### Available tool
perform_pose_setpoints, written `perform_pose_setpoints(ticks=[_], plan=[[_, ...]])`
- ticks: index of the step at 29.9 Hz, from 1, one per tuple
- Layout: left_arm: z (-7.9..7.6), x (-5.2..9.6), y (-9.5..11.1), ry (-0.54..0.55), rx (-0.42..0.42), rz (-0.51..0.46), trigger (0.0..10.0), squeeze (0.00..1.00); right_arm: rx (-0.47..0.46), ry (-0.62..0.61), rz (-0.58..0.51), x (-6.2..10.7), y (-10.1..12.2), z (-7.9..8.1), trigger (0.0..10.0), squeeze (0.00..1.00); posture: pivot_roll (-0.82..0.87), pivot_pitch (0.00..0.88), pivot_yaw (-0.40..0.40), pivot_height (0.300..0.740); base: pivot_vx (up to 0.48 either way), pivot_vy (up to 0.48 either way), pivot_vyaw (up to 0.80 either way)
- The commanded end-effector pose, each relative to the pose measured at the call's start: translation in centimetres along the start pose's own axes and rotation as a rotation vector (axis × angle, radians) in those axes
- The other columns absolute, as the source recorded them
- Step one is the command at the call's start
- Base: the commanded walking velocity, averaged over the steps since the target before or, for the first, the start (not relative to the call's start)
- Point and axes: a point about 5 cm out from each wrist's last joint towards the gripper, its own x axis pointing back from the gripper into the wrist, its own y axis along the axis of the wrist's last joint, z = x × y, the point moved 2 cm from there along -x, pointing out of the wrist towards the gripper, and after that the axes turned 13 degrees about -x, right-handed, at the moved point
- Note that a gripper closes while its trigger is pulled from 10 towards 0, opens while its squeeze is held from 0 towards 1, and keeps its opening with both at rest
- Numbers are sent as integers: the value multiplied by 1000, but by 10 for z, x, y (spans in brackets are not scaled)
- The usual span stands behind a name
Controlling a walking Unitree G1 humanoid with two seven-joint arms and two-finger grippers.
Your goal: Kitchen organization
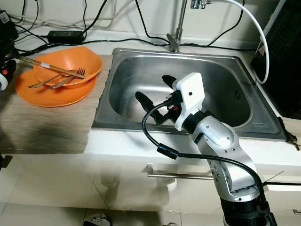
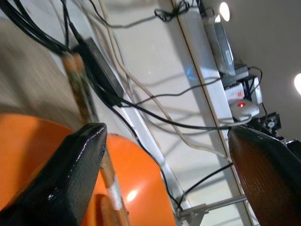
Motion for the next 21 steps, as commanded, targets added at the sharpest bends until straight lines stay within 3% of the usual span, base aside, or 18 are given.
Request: perform_pose_setpoints(ticks=[1,10,21], plan=[[-4,-3,2,7,-26,2,10000,20,9,14,-5,2,4,3,10000,0,-60,51,13,740,0,0,0],[-6,-7,-4,24,-52,0,10000,0,19,4,11,9,6,1,10000,0,-93,54,4,740,0,0,0],[8,0,3,89,-59,-61,10000,0,25,12,28,11,8,1,10000,0,-112,47,-19,740,0,0,0]])
